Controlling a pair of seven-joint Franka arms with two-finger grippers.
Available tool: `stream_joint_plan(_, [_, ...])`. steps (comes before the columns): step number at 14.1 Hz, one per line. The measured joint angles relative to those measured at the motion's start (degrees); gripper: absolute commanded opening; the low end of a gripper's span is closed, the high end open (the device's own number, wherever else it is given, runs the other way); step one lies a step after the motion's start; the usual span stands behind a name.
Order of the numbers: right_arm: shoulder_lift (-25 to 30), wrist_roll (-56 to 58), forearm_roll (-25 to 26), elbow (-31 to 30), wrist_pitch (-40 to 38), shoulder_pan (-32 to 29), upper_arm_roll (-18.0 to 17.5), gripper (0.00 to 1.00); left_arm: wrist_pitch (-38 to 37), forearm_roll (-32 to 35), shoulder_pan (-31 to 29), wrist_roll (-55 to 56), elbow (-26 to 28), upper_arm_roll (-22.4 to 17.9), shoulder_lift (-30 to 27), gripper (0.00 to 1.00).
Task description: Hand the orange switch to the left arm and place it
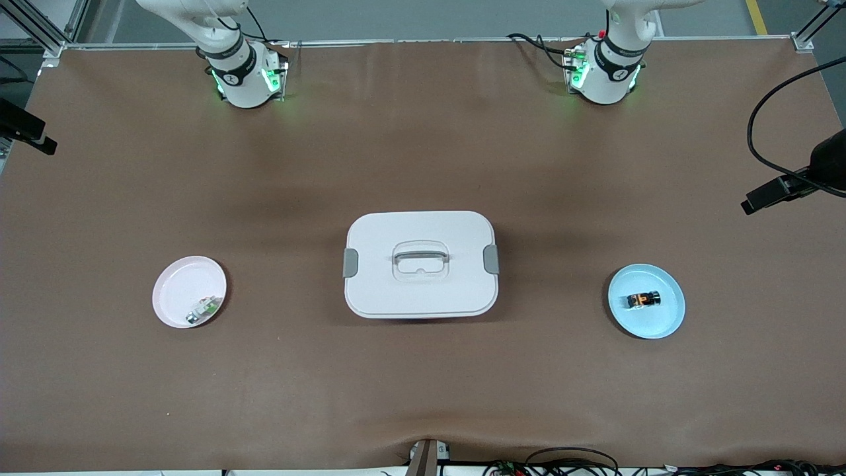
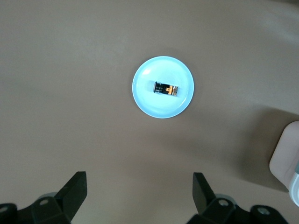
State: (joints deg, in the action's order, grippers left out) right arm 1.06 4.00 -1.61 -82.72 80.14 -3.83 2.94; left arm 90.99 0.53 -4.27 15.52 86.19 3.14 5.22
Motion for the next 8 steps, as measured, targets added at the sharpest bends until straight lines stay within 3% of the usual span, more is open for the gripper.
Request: stream_joint_plan(8, [0.00,0.01,-0.03,0.00,-0.03,0.01,-0.09,1.00,0.01,0.00,0.21,-7.69,-2.87,1.29,1.02,1.00])
